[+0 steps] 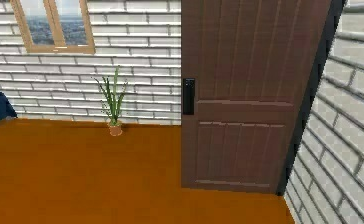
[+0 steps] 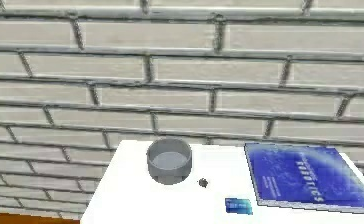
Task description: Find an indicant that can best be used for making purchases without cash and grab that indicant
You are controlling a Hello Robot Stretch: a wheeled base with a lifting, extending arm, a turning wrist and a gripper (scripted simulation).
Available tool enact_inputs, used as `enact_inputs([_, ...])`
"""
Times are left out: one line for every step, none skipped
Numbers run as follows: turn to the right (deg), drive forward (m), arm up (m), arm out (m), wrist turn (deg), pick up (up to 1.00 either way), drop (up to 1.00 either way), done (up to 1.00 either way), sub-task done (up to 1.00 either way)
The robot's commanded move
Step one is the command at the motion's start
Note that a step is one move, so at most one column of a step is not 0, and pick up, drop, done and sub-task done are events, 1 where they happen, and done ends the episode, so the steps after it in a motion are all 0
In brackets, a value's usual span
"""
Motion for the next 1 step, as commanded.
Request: enact_inputs([0.0,0.10,0.00,0.00,0.0,0.00,0.00,0.00,0.00])
